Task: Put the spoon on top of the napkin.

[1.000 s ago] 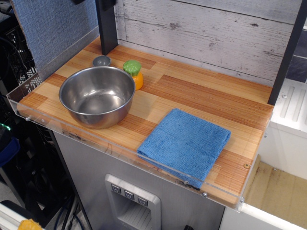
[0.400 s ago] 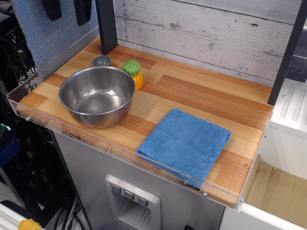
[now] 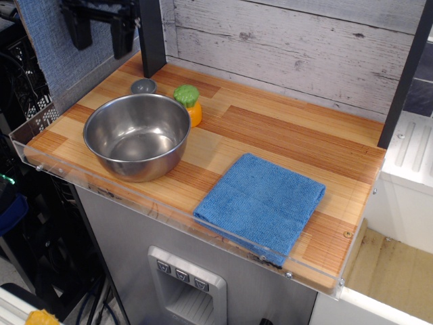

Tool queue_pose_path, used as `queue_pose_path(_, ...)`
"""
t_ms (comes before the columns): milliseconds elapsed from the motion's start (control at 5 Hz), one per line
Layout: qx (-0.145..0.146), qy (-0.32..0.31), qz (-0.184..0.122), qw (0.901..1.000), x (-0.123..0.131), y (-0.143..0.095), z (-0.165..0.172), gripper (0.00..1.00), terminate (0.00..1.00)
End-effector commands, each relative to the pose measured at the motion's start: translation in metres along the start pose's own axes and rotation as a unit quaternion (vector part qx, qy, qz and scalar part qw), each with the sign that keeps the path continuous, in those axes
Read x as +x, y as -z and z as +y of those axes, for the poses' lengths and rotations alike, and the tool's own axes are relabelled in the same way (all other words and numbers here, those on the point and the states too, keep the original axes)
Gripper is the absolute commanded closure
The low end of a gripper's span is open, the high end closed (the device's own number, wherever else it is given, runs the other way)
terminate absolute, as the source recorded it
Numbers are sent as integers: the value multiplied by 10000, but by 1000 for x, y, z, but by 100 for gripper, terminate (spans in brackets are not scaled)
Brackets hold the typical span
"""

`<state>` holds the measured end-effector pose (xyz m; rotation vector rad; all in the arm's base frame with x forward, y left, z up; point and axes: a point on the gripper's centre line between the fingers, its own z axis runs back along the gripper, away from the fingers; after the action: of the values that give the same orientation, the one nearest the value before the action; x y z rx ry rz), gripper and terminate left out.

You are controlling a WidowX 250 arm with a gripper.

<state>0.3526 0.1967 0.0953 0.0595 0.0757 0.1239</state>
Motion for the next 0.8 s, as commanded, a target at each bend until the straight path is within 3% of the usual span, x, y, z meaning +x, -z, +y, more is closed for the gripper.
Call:
queue_pose_path(0, 171, 23, 40, 9998, -6, 15, 1, 0, 0)
queue_pose_path(600, 259, 220, 118, 9994, -2, 53, -15, 0, 0)
